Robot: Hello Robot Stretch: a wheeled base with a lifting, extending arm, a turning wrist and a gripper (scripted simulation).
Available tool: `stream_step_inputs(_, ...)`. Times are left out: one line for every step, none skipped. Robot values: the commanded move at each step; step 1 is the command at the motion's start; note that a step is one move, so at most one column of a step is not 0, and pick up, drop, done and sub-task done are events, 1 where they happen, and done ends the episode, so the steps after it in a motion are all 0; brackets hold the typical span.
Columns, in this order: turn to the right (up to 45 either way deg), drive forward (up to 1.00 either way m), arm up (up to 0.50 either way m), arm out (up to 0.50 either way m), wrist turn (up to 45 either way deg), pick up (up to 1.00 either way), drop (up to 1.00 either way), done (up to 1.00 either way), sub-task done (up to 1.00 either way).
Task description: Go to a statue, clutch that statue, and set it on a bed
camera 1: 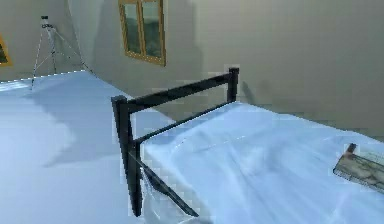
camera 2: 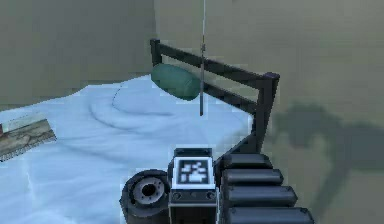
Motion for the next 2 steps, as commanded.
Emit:
stream_step_inputs(-27.0,0.00,0.00,0.00,0.0,0.00,0.00,0.00,0.00)
stream_step_inputs(0.0,0.00,0.00,0.48,0.0,0.00,0.00,0.00,0.00)
